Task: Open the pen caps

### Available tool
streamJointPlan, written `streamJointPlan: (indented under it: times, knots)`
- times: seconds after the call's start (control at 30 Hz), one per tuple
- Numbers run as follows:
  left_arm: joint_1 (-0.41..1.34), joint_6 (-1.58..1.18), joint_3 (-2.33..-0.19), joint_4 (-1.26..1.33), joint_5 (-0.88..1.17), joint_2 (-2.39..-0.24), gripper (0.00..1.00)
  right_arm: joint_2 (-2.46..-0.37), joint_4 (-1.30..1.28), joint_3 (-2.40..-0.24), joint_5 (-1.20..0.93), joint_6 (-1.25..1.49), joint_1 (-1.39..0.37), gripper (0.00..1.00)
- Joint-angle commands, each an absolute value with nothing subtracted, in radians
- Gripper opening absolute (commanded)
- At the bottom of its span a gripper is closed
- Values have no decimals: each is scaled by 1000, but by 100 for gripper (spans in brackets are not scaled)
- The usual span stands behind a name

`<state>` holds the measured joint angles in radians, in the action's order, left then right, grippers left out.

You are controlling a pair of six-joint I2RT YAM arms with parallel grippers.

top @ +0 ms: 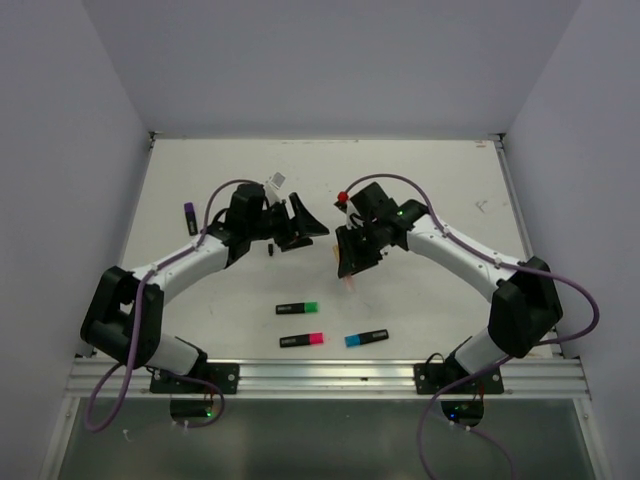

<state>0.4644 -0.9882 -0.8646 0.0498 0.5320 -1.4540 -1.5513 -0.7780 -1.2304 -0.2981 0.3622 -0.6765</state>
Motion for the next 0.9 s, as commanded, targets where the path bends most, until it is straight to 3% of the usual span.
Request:
streamJointPlan:
  times: [0.0,0.57,0.87]
  knots:
    - [483,-1028,-842,107,540,-1422,73,-1534,-766,-1279,-383,416,-657,0]
    - [591,-1089,-868,149,518,-1493,62,-1562,-723,-1298,-440,456,-629,0]
    - [614,-1126,-922,173,525,-1545,35,-1559,-706,-1293,-454,468,-618,0]
